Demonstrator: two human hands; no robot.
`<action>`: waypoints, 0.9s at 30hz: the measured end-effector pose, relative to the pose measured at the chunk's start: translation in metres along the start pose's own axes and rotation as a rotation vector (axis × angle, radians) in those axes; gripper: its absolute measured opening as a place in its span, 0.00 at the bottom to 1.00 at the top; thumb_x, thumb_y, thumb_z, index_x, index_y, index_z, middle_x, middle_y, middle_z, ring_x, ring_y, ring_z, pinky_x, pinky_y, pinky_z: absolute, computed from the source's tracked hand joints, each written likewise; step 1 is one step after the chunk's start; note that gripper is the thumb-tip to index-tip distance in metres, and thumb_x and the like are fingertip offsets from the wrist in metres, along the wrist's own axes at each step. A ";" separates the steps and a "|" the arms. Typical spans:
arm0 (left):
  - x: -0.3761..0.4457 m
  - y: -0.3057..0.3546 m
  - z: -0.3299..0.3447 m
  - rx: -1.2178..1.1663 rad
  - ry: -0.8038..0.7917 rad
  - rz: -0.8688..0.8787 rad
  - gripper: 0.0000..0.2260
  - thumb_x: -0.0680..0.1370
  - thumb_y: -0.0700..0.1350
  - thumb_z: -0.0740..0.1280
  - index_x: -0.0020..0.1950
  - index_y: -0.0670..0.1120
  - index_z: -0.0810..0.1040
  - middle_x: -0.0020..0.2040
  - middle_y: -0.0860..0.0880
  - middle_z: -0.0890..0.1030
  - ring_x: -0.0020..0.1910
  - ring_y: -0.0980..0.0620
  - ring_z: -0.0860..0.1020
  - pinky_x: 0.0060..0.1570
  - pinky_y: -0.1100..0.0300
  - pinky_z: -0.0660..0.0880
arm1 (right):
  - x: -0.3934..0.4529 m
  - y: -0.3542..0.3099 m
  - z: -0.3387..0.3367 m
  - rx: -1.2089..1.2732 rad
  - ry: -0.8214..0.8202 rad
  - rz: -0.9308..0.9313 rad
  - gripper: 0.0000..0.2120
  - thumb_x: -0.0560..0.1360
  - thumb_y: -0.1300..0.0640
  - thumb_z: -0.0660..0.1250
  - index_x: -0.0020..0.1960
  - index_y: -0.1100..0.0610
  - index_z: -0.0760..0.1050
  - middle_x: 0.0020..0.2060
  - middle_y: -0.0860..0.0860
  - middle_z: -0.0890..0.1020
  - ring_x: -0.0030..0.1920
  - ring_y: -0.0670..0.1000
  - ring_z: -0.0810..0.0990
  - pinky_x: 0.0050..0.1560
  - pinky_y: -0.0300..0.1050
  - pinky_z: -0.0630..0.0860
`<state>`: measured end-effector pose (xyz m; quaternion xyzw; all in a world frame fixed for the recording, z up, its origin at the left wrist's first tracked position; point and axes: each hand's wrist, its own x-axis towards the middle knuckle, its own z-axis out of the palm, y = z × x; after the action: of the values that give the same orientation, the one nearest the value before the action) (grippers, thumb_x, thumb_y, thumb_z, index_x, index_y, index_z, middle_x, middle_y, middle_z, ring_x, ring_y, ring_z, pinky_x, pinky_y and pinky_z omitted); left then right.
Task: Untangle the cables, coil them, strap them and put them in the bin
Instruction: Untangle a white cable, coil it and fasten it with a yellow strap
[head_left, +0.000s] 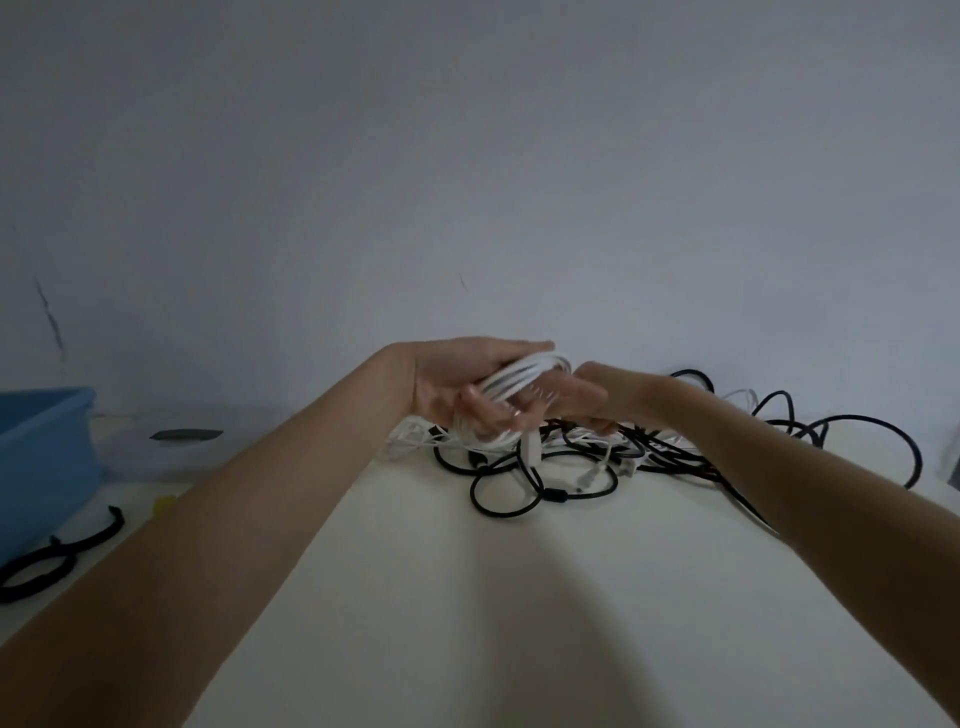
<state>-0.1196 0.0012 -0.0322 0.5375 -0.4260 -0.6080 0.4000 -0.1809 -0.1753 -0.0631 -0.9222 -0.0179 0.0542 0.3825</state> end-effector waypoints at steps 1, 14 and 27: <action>0.000 -0.003 0.001 0.040 0.034 -0.051 0.27 0.82 0.57 0.41 0.66 0.46 0.72 0.32 0.50 0.80 0.17 0.62 0.65 0.20 0.69 0.58 | 0.001 -0.002 -0.007 -0.011 0.008 0.009 0.15 0.78 0.60 0.62 0.32 0.58 0.69 0.22 0.49 0.63 0.25 0.47 0.60 0.24 0.34 0.60; 0.011 -0.042 -0.021 -0.472 0.718 0.256 0.23 0.81 0.61 0.49 0.57 0.43 0.71 0.45 0.42 0.81 0.40 0.40 0.82 0.45 0.49 0.80 | 0.005 -0.051 -0.003 0.271 0.107 -0.173 0.10 0.79 0.62 0.60 0.44 0.63 0.78 0.28 0.51 0.71 0.24 0.46 0.67 0.26 0.38 0.65; -0.015 -0.025 -0.022 -0.458 0.597 0.343 0.10 0.80 0.46 0.58 0.40 0.44 0.68 0.22 0.55 0.61 0.18 0.59 0.53 0.14 0.70 0.54 | 0.012 -0.042 0.028 -0.122 0.064 0.069 0.17 0.75 0.46 0.66 0.47 0.61 0.80 0.40 0.50 0.83 0.43 0.49 0.79 0.47 0.39 0.76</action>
<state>-0.0968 0.0209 -0.0525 0.5086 -0.2285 -0.4287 0.7109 -0.1716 -0.1252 -0.0537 -0.9451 0.0229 0.0367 0.3239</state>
